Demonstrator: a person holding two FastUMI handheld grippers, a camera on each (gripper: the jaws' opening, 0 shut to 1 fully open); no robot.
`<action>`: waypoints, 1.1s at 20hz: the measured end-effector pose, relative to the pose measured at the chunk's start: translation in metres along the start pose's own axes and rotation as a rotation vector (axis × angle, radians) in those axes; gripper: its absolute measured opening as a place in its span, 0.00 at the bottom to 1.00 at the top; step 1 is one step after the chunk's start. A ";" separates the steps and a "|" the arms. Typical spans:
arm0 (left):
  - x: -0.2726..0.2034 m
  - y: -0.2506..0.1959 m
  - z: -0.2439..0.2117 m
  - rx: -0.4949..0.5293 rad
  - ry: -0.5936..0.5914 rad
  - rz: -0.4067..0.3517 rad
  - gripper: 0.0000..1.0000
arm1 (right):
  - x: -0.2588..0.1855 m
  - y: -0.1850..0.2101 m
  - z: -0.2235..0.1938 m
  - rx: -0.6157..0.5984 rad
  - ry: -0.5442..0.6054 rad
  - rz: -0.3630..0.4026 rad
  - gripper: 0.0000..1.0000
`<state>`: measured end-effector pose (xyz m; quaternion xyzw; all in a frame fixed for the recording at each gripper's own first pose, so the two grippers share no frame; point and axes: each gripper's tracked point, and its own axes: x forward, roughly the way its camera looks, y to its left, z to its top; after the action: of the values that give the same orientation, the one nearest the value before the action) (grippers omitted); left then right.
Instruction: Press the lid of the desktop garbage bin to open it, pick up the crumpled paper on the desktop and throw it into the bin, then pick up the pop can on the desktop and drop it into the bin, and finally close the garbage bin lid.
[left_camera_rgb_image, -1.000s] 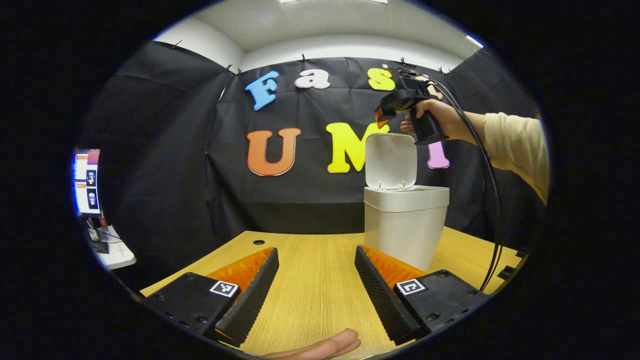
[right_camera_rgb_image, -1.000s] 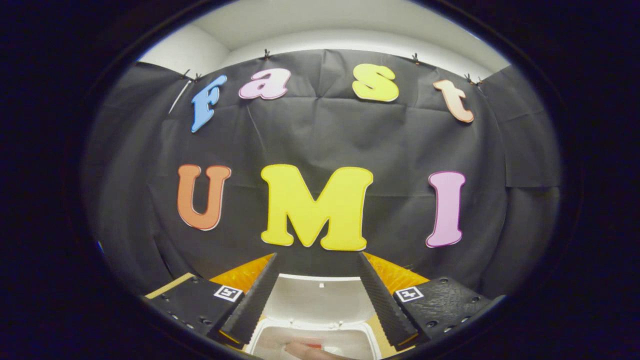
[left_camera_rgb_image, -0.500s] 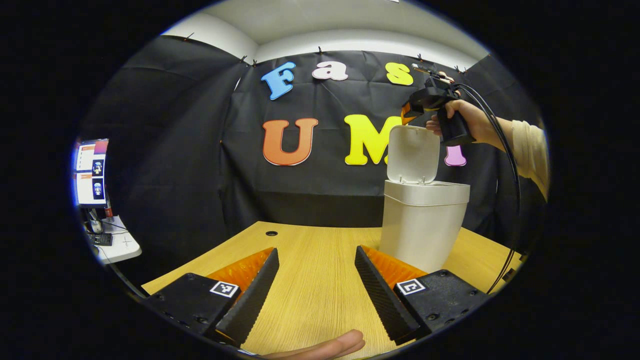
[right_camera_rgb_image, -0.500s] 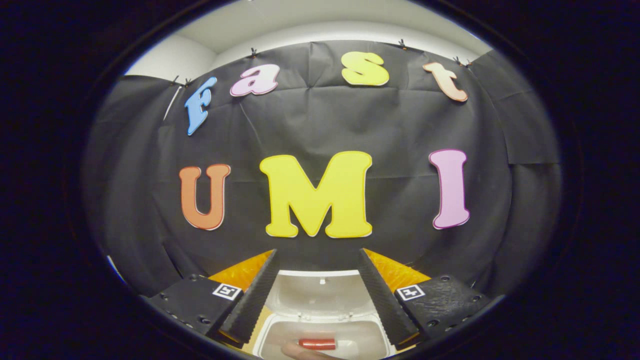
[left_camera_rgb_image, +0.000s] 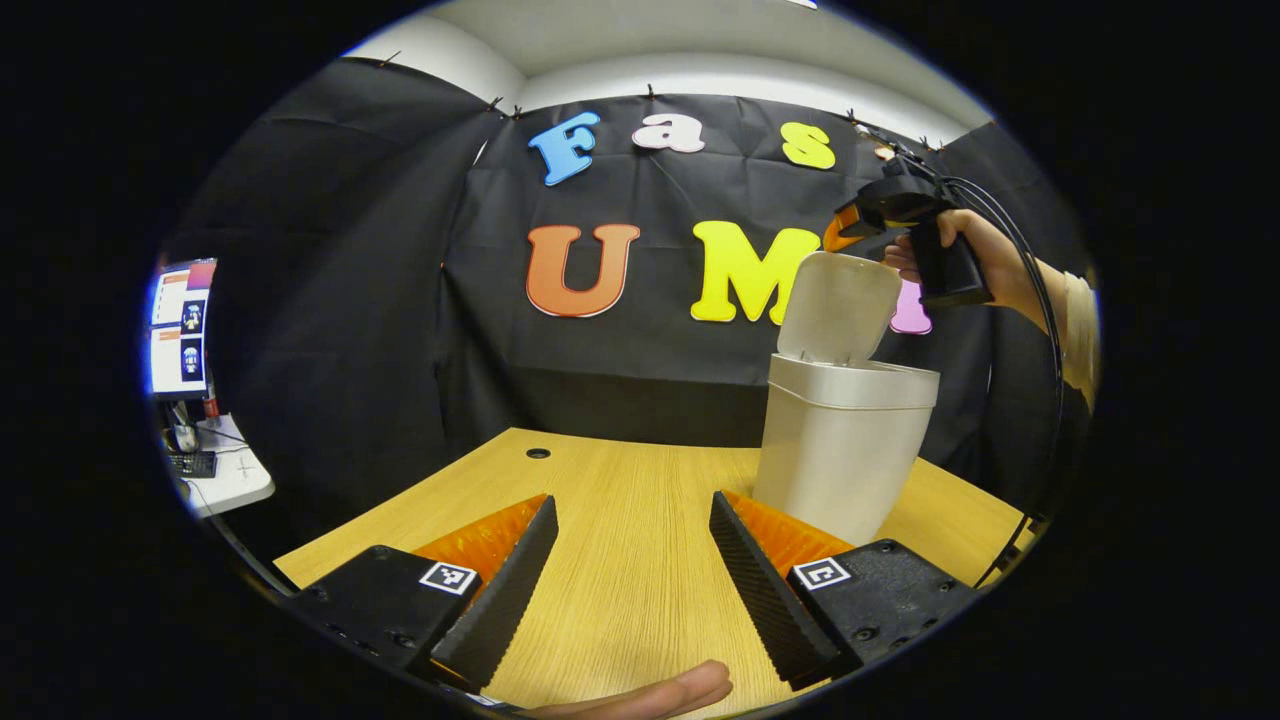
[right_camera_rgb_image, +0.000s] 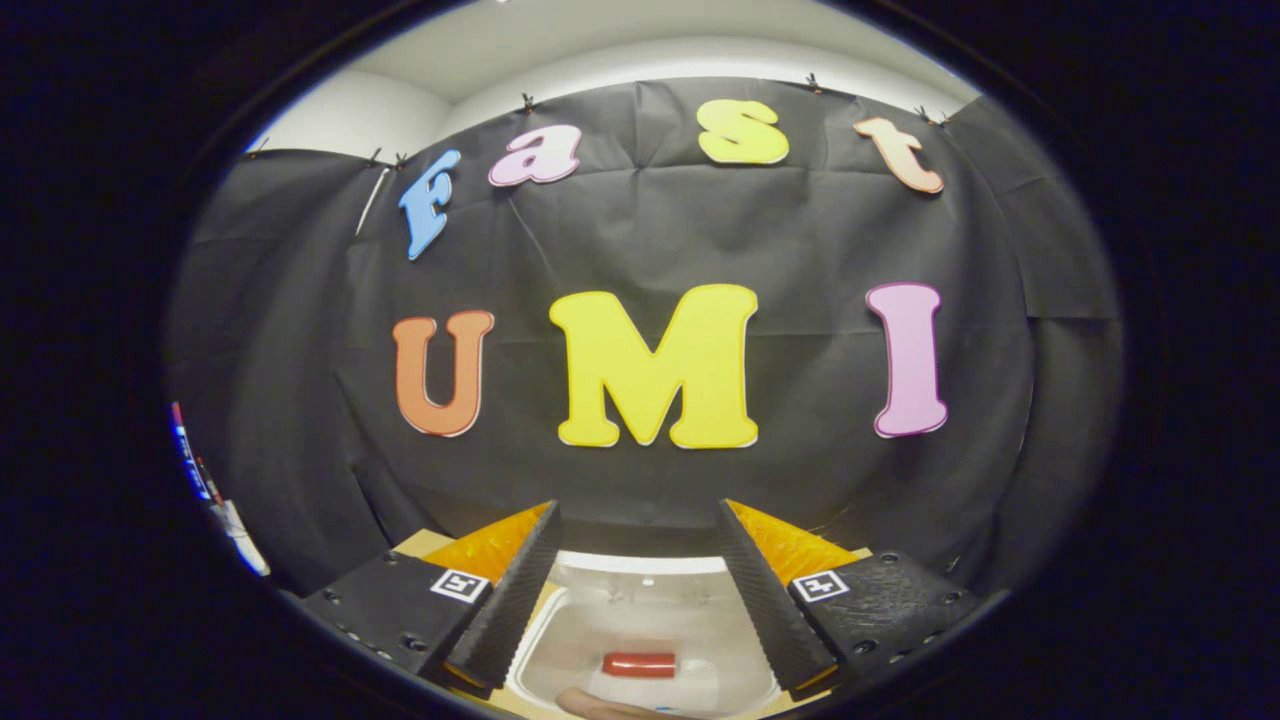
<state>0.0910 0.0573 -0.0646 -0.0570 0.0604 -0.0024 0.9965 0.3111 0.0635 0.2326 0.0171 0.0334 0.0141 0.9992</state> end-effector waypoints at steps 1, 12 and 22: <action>0.000 0.000 -0.001 -0.004 0.008 0.004 0.99 | -0.002 -0.001 -0.007 -0.006 0.015 0.004 0.95; 0.005 -0.004 -0.007 0.018 0.026 0.012 0.99 | -0.031 -0.006 -0.075 0.033 0.155 0.054 0.94; 0.013 -0.026 -0.021 0.069 0.034 -0.041 0.99 | -0.048 -0.012 -0.131 0.011 0.279 0.053 0.96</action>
<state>0.1013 0.0292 -0.0834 -0.0238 0.0760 -0.0258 0.9965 0.2551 0.0540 0.1051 0.0212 0.1714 0.0428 0.9840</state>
